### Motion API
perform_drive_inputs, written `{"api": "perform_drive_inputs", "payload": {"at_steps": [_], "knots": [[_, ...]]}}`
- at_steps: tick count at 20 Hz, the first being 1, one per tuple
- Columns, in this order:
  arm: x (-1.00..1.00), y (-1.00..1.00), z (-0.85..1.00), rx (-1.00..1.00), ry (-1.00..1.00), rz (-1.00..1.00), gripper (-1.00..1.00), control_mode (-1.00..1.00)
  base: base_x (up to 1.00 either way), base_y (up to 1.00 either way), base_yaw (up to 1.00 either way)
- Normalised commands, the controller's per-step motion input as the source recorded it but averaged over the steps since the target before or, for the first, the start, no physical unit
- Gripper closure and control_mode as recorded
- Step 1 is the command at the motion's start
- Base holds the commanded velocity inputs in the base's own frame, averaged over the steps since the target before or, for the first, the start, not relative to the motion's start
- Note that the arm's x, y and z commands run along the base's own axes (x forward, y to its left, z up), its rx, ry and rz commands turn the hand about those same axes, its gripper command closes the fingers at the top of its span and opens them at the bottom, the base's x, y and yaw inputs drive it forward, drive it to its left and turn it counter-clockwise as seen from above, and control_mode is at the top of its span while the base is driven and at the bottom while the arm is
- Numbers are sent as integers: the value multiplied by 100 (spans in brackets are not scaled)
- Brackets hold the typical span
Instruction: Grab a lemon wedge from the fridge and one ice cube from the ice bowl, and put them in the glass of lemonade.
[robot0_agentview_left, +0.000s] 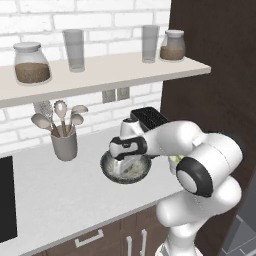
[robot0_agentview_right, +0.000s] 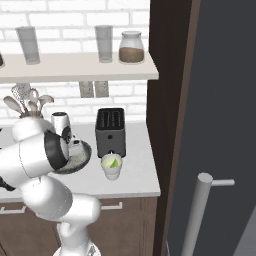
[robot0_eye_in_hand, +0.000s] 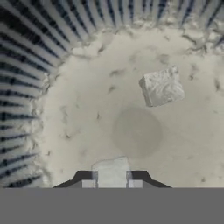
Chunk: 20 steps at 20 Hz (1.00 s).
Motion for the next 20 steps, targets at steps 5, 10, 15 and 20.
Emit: {"api": "perform_drive_inputs", "payload": {"at_steps": [5, 10, 15, 20], "knots": [[-56, -3, 81, 0, -13, 0, 100, -100, 0, 0, 0], [-7, -22, 25, 8, -6, 0, 100, -100, 0, 0, 0], [0, -28, 0, 2, 0, 0, 100, -100, 0, 0, 0], [0, -29, 0, 1, 0, 0, 100, -100, 0, 0, 0]]}}
